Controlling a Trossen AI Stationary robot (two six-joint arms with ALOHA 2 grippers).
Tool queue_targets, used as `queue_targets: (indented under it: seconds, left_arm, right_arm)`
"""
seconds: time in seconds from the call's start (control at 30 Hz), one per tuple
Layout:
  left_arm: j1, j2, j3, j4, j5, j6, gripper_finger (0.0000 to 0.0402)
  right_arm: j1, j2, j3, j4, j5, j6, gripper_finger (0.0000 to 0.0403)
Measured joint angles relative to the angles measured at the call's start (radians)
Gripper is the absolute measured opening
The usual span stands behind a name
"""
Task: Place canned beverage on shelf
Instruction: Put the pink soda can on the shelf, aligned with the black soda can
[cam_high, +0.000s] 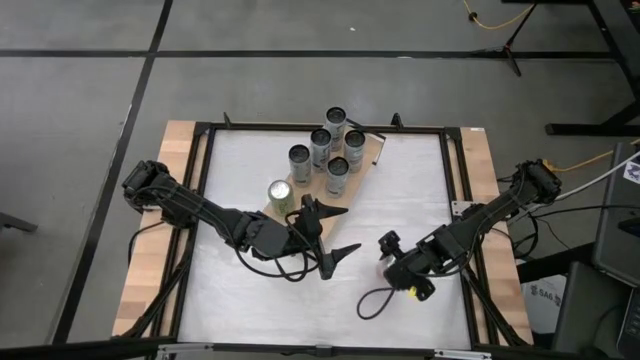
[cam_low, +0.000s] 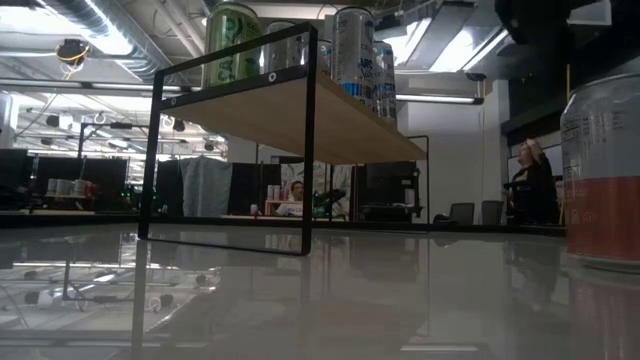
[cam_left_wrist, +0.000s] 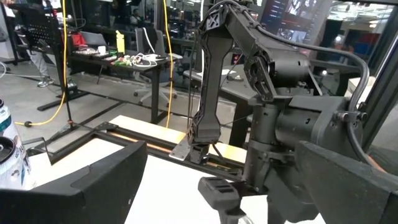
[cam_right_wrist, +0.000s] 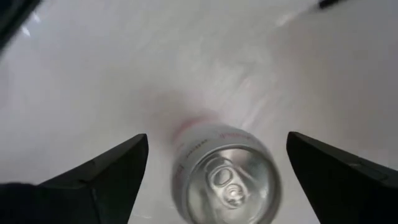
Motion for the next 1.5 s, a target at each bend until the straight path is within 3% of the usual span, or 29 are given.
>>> queue_targets:
  seconds: [0.2, 0.4, 0.67, 1.5]
  left_arm:
    - [0.000, 0.000, 0.000, 0.000, 0.000, 0.000, 0.0400]
    - [0.000, 0.000, 0.000, 0.000, 0.000, 0.000, 0.0400]
    - [0.000, 0.000, 0.000, 0.000, 0.001, 0.000, 0.0400]
    - [-0.002, 0.000, 0.000, -0.001, 0.012, 0.000, 0.0400]
  right_arm:
    - [0.000, 0.000, 0.000, -0.004, -0.015, 0.253, 0.0372]
    - [0.000, 0.000, 0.000, -0.008, 0.047, 0.385, 0.0372]
    - [0.000, 0.000, 0.000, -0.011, 0.038, 0.580, 0.0372]
    - [0.000, 0.000, -0.027, -0.071, 0.064, 0.624, 0.0372]
